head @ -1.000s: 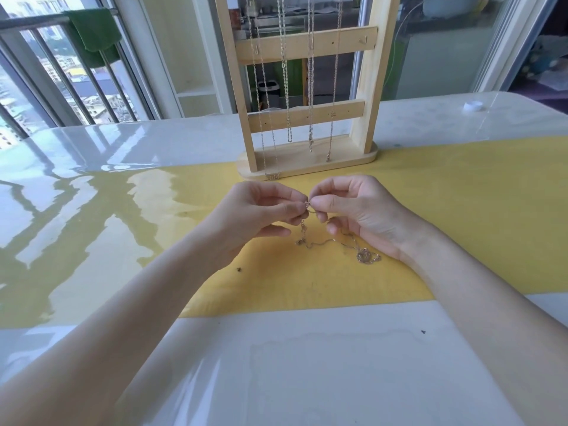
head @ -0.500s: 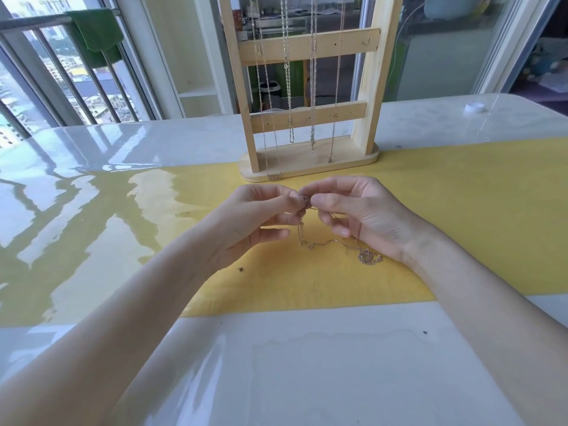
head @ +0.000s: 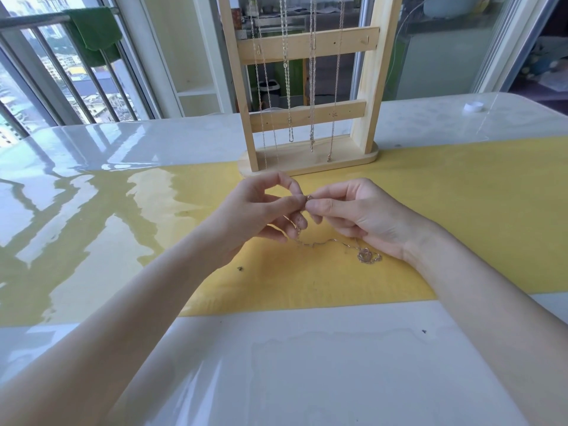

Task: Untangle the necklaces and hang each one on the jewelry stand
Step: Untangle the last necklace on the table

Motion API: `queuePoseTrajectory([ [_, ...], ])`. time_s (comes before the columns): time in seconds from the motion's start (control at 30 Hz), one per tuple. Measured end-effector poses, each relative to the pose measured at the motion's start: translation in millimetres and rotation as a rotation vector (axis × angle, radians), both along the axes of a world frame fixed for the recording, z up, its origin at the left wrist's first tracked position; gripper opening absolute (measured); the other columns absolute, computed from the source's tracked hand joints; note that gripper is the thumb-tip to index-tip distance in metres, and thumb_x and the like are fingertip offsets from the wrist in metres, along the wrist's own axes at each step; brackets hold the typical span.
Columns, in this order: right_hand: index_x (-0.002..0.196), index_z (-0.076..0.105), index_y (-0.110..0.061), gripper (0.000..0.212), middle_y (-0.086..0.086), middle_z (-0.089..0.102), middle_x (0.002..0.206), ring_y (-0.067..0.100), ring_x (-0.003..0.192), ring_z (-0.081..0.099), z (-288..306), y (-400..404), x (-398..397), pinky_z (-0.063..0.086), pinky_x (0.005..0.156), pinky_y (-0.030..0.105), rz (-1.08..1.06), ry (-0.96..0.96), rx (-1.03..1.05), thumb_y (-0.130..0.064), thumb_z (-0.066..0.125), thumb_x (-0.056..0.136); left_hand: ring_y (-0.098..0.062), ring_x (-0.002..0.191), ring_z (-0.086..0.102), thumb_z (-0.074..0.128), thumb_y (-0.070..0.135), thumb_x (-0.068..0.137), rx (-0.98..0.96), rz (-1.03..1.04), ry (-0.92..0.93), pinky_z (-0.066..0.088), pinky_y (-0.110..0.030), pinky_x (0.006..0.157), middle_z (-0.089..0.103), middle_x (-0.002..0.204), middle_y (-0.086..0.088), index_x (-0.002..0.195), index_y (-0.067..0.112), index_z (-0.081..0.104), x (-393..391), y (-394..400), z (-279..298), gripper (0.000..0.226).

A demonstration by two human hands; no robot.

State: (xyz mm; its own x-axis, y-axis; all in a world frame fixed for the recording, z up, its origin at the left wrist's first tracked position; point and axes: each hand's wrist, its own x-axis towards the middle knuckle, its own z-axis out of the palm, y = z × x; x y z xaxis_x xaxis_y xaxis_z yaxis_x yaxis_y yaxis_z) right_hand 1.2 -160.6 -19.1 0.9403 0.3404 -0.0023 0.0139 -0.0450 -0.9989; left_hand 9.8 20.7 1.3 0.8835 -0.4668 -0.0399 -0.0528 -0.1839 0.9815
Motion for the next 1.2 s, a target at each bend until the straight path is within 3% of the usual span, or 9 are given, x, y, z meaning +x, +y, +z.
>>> queuePoseTrajectory([
  [0.1, 0.083, 0.071, -0.011, 0.018, -0.003, 0.051, 0.061, 0.005, 0.043, 0.025, -0.2, -1.9, 1.3, 0.017, 0.038, 0.016, -0.091, 0.003, 0.027, -0.024, 0.069, 0.07, -0.014, 0.043, 0.052, 0.057, 0.013, 0.093, 0.037, 0.036, -0.072, 0.044, -0.019, 0.044, 0.06, 0.054, -0.003, 0.085, 0.011, 0.053, 1.0, -1.2, -1.1, 0.009],
  [0.37, 0.089, 0.071, -0.008, 0.026, -0.011, 0.036, 0.047, 0.004, 0.043, 0.023, 2.9, -7.2, 0.2, 0.019, 0.038, 0.014, -0.112, 0.007, 0.031, -0.024, 0.068, 0.069, -0.01, 0.04, 0.029, 0.056, 0.011, 0.094, 0.011, 0.096, -0.116, 0.029, -0.016, 0.04, 0.043, 0.044, 0.005, 0.084, 0.012, 0.053, 3.5, -1.1, -2.8, 0.01],
  [0.5, 0.091, 0.072, -0.004, 0.033, -0.011, 0.038, 0.043, 0.006, 0.044, 0.023, 5.3, -5.8, -1.0, 0.021, 0.039, 0.015, -0.108, -0.027, -0.039, -0.026, 0.07, 0.066, -0.009, 0.04, 0.028, 0.057, 0.013, 0.093, -0.017, 0.111, -0.088, 0.028, -0.015, 0.04, 0.041, 0.044, 0.007, 0.083, 0.012, 0.054, 3.4, -1.0, -1.9, 0.01],
  [0.8, 0.081, 0.072, -0.01, 0.02, -0.008, 0.051, 0.051, 0.005, 0.044, 0.024, 8.0, -4.5, -3.6, 0.023, 0.041, 0.014, -0.063, -0.032, -0.069, -0.022, 0.072, 0.064, -0.01, 0.041, 0.028, 0.057, 0.016, 0.092, -0.035, 0.104, -0.074, 0.027, -0.016, 0.041, 0.04, 0.042, 0.008, 0.082, 0.014, 0.054, 4.5, 0.1, -1.5, 0.01],
  [0.93, 0.072, 0.072, -0.016, 0.01, -0.007, 0.038, 0.049, 0.007, 0.045, 0.022, 8.0, -6.0, -3.6, 0.015, 0.044, 0.019, -0.071, -0.009, -0.014, -0.021, 0.071, 0.064, -0.01, 0.041, 0.028, 0.059, 0.02, 0.089, -0.032, 0.086, -0.092, 0.027, -0.016, 0.041, 0.041, 0.043, 0.007, 0.082, 0.014, 0.054, 6.1, 3.2, -2.0, 0.01],
  [1.07, 0.074, 0.071, -0.015, 0.011, -0.01, 0.037, 0.047, 0.007, 0.045, 0.022, 8.1, -7.1, -3.8, 0.014, 0.046, 0.021, -0.089, -0.013, -0.012, -0.021, 0.071, 0.065, -0.01, 0.042, 0.028, 0.063, 0.033, 0.073, -0.028, 0.027, -0.059, 0.027, -0.016, 0.042, 0.039, 0.045, 0.007, 0.083, 0.012, 0.056, 6.2, 5.5, -3.3, 0.025],
  [1.2, 0.077, 0.07, -0.013, 0.015, -0.013, 0.045, 0.046, 0.005, 0.044, 0.023, 9.6, -7.1, -4.6, 0.015, 0.043, 0.019, -0.109, -0.035, -0.023, -0.022, 0.071, 0.064, -0.009, 0.044, 0.03, 0.063, 0.032, 0.073, 0.0, -0.033, -0.047, 0.028, -0.015, 0.042, 0.038, 0.047, 0.006, 0.084, 0.007, 0.064, 5.8, 4.2, -3.8, 0.027],
])
